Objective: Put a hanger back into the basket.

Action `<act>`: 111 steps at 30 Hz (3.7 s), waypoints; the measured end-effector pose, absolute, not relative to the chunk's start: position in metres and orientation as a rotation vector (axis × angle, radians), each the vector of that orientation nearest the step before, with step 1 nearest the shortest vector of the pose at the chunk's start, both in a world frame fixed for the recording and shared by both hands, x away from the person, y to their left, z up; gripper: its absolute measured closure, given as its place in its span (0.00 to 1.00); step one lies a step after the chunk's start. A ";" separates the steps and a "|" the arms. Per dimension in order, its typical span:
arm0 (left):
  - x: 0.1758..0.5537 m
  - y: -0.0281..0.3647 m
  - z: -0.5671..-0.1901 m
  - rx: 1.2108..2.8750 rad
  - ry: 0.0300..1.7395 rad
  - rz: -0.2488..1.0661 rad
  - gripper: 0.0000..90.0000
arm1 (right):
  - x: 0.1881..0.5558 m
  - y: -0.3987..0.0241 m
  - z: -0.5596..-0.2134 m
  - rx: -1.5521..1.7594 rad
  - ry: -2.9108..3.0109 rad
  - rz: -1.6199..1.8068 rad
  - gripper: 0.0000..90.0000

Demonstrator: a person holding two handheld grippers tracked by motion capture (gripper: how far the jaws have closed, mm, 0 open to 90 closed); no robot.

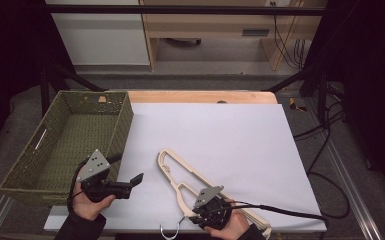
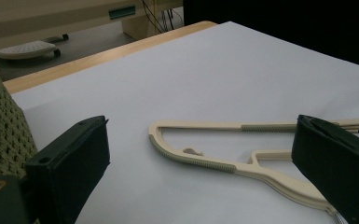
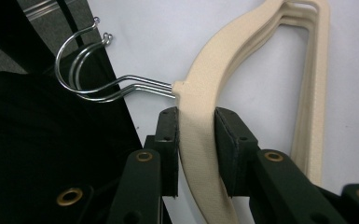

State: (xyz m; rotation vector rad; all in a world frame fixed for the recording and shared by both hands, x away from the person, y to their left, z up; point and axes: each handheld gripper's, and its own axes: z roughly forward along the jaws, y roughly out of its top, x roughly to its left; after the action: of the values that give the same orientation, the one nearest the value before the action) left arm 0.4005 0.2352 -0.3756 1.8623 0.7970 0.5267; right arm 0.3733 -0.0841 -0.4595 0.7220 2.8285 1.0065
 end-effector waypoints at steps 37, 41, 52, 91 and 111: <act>0.411 0.125 -0.434 2.451 0.085 0.616 0.28 | 0.384 -0.106 -0.429 0.707 2.844 1.165 0.81; 0.408 0.117 -0.435 2.481 -0.052 0.718 0.35 | 0.384 -0.106 -0.429 0.710 2.849 1.160 0.81; 0.406 0.101 -0.450 2.453 -0.271 0.870 0.62 | 0.384 -0.108 -0.427 0.694 2.858 1.156 0.81; 0.447 0.066 -0.411 2.491 -0.277 0.830 0.94 | 0.387 -0.182 -0.391 0.872 2.363 1.174 0.20; 0.450 0.087 -0.367 2.441 0.247 0.752 0.96 | 0.389 -0.194 -0.389 0.943 2.211 1.281 0.15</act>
State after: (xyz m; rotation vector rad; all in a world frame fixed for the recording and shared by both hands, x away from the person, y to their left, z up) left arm 0.4496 0.0869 -0.3674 2.4414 0.2469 0.7515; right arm 0.3886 -0.1941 -0.3886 0.9429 2.2111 1.2809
